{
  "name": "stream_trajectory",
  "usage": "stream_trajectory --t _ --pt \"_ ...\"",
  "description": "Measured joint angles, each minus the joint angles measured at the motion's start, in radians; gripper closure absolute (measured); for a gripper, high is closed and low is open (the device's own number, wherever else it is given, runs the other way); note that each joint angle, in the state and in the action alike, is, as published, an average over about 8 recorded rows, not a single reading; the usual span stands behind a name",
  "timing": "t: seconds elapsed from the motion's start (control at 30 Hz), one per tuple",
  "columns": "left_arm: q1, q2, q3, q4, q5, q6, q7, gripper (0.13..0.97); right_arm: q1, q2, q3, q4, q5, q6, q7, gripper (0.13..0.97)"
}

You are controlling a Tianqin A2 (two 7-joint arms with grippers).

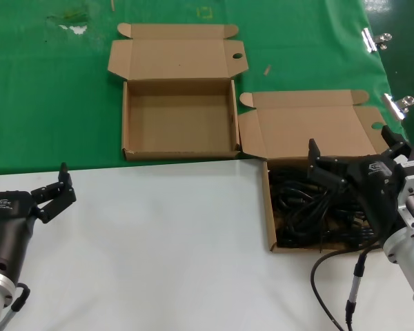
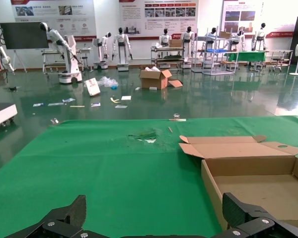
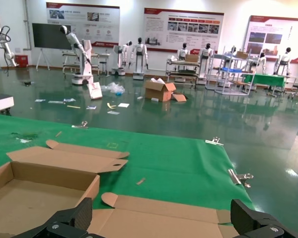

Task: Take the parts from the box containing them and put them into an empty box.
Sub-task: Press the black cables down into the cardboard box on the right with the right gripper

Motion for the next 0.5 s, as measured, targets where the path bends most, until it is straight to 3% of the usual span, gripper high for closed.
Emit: stream_trajectory --t 0.5 --pt "0.000 0.000 0.000 0.000 0.000 0.000 0.000 0.132 0.000 0.000 0.000 0.000 0.000 0.000 0.000 0.129"
